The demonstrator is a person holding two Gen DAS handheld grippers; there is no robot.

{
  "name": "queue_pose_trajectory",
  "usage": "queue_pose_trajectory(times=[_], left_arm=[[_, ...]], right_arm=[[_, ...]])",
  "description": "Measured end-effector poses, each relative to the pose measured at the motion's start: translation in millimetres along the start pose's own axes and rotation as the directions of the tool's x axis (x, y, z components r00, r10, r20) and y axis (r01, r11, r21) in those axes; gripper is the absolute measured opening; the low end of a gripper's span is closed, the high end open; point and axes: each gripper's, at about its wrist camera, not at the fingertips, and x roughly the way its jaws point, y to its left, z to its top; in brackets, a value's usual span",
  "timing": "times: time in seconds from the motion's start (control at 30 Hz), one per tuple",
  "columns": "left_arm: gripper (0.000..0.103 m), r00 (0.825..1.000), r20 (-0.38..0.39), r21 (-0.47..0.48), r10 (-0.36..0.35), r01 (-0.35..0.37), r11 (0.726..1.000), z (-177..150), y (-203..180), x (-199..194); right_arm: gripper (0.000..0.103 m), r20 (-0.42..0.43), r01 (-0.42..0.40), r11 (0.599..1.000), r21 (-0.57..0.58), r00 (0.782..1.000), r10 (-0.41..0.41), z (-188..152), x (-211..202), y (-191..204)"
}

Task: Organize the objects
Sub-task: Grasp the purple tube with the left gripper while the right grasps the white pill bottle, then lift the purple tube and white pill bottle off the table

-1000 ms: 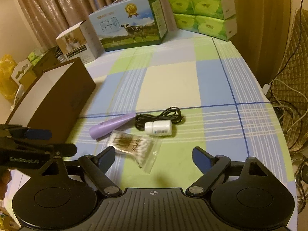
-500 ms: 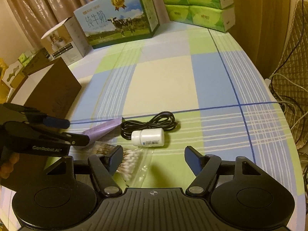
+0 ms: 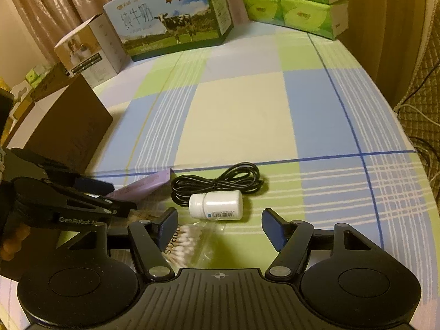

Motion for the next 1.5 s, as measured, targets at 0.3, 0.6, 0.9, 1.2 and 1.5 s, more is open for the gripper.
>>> queue_pose_trajectory(times=[0.3,0.6,0.9,1.2,1.5], left_arm=[[0.033,0.998,-0.047,-0.176,0.052,-0.059,0.983,-7,-4,-3],[0.026,0.999,-0.040,-0.328,0.024,-0.036,0.944,-35,0,-5],[0.025,0.999,-0.028,-0.346,0.021,-0.030,0.938,-72,-7,-22],[0.025,0.997,-0.069,-0.308,0.022,-0.043,0.950,-127,-19,-46],[0.031,0.999,-0.017,-0.342,-0.036,0.028,0.939,-141,-25,-52]], right_arm=[[0.055,-0.006,0.031,0.997,-0.067,0.999,-0.031,2,19,10],[0.044,0.001,0.023,0.993,-0.117,1.000,-0.023,-9,17,6],[0.043,-0.037,0.008,0.996,-0.088,0.999,-0.011,-43,-22,-18],[0.044,-0.114,-0.040,0.989,-0.142,0.993,0.023,-79,-57,-22],[0.044,-0.119,-0.054,0.978,-0.203,0.992,0.031,-96,-63,-3]])
